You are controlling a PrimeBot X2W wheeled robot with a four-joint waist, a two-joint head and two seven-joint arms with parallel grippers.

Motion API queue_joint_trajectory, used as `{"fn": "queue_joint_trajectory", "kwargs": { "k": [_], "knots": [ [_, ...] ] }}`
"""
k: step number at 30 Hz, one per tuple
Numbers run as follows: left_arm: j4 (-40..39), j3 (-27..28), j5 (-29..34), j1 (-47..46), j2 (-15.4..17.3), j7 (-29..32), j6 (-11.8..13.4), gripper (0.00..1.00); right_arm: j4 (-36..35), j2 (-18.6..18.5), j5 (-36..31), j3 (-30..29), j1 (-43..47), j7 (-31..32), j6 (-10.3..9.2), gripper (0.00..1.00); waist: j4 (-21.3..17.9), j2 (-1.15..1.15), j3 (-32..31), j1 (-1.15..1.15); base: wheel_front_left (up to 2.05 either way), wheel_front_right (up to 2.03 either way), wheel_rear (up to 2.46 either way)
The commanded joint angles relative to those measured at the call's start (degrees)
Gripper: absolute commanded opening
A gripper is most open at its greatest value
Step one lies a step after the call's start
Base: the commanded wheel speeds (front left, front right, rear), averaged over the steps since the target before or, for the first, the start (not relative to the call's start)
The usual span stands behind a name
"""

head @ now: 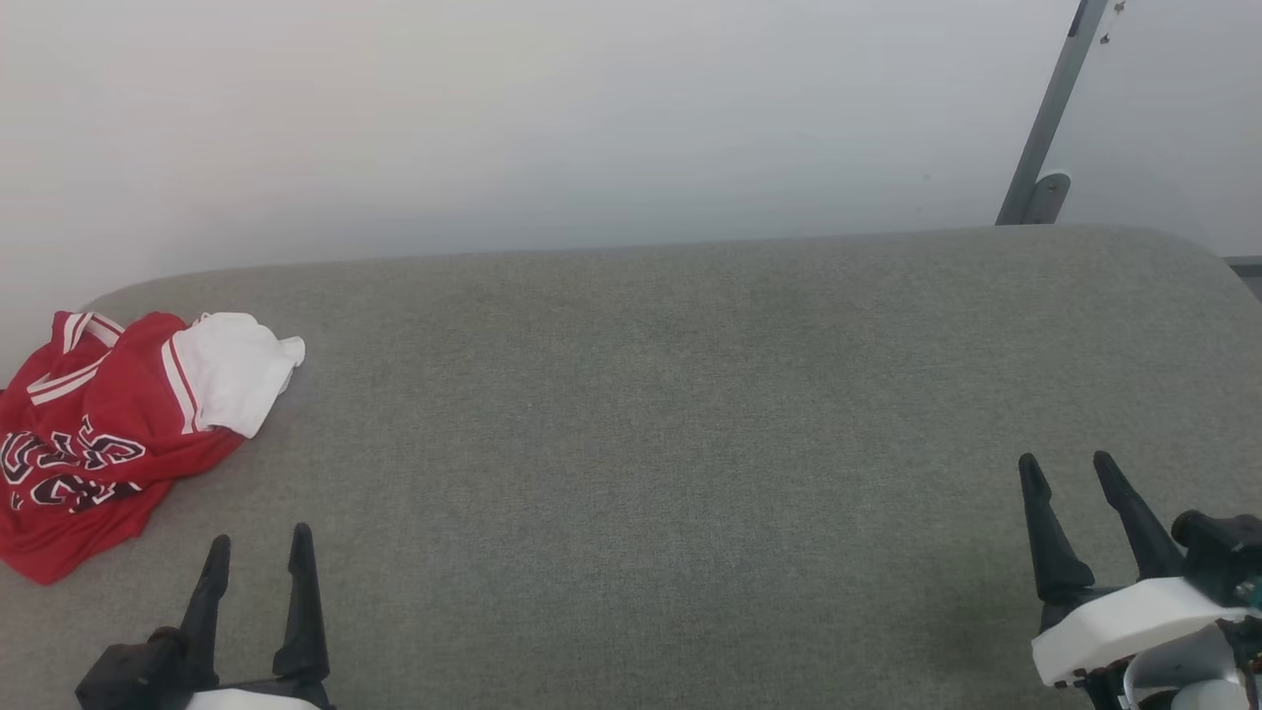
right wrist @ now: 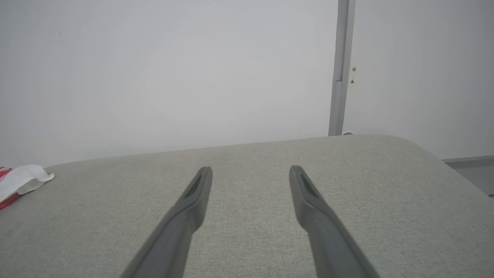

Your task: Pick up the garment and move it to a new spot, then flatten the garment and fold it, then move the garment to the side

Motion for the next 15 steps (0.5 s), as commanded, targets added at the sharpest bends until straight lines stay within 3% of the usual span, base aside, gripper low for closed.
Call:
{"fn": "queue_joint_trajectory", "kwargs": {
  "k": [1,15],
  "knots": [
    [-0.4,0.3,1.1,0.3,-0.1,-0.6,-0.3,1.00,-0.2,-0.3,-1.1,0.0,0.5,-0.5,0.00,1.00,0.0,0.00,0.0,0.00,0.00,0.00,0.00],
    [-0.1,0.9,4.7,0.4,-0.3,-1.4,-0.8,1.00,-0.6,-0.3,-3.8,-0.1,1.0,-1.2,0.00,1.00,0.0,0.00,-0.4,0.00,0.00,0.00,0.00]
  ]
}}
